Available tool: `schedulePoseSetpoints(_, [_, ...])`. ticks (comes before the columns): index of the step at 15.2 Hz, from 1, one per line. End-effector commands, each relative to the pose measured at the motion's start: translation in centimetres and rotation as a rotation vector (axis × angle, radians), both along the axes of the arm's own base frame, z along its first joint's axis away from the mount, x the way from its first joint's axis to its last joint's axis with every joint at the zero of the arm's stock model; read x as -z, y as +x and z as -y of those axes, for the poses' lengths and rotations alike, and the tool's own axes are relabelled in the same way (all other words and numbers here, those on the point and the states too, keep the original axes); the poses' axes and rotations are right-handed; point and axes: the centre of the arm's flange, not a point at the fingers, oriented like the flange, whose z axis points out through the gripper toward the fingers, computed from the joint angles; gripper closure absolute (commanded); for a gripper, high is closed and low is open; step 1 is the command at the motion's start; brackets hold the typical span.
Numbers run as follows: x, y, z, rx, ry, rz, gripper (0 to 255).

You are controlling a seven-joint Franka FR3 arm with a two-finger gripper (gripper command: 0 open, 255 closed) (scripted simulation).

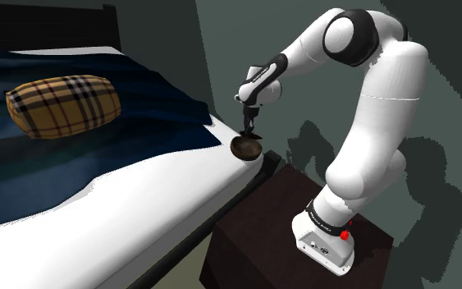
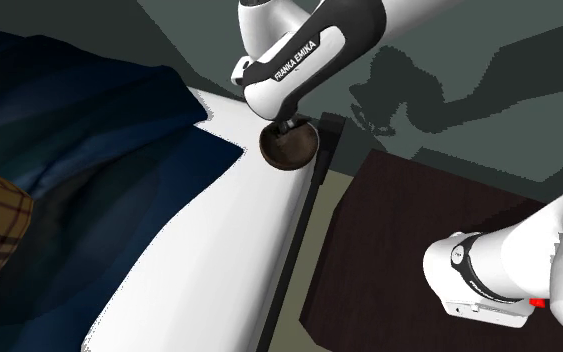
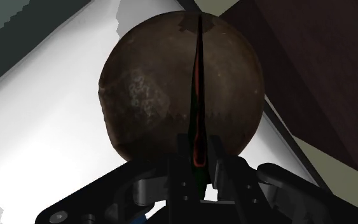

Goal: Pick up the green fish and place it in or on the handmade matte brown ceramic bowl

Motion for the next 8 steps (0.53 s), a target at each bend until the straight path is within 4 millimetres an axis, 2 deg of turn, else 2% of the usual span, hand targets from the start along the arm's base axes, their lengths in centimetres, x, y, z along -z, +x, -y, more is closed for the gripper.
schedulePoseSetpoints(1, [1.0, 0.0, 0.1, 0.000, 0.000, 0.000, 255])
schedulePoseSetpoints(8, [4.7, 0.0, 0.1, 0.000, 0.000, 0.000, 255])
